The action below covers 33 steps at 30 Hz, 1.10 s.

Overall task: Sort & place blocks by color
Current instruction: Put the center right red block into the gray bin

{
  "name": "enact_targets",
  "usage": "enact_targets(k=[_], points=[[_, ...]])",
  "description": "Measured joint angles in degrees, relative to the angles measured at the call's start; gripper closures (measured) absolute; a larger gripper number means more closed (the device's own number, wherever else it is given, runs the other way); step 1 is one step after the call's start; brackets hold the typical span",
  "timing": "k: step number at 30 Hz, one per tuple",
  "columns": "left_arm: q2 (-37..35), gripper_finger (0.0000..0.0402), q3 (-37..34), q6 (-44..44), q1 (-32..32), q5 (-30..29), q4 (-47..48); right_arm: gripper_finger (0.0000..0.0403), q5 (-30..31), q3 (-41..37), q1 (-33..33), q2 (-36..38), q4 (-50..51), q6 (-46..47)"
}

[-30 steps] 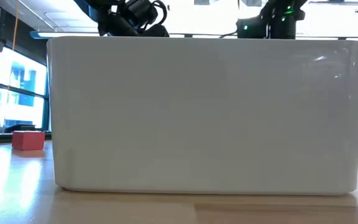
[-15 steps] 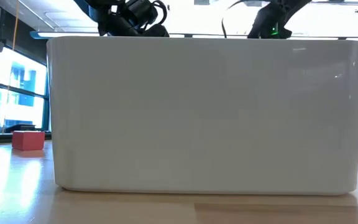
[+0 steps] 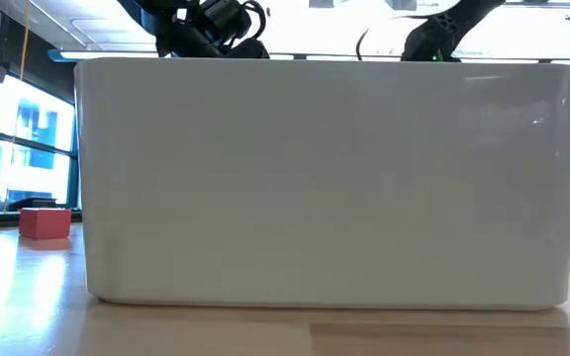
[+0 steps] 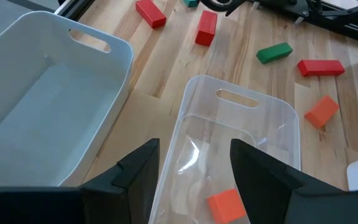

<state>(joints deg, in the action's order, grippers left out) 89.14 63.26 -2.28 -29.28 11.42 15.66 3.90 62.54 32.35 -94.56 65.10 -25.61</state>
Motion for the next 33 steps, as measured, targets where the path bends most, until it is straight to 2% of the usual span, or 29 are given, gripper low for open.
enact_targets(k=[3,8,18,24,27,33], points=[[0.0,0.0216,0.0,0.0,0.0,0.0,0.0,0.016,-0.2,0.0,0.6,-1.0,0.0,0.0],[0.0,0.0216,0.0,0.0,0.0,0.0,0.0,0.016,2.8,0.0,0.7,-4.4,-0.1,0.1],[0.0,0.0216,0.0,0.0,0.0,0.0,0.0,0.016,2.1,0.0,0.7,-9.1,-0.6,-0.3],[0.0,0.0216,0.0,0.0,0.0,0.0,0.0,0.0164,3.6,-0.1,0.7,-10.6,-1.9,-0.4],[0.0,0.0216,0.0,0.0,0.0,0.0,0.0,0.0186,3.6,-0.1,0.7,-10.6,-2.3,-0.4],[0.0,0.0216,0.0,0.0,0.0,0.0,0.0,0.0259,3.3,-0.1,0.7,-10.6,-3.1,0.3]])
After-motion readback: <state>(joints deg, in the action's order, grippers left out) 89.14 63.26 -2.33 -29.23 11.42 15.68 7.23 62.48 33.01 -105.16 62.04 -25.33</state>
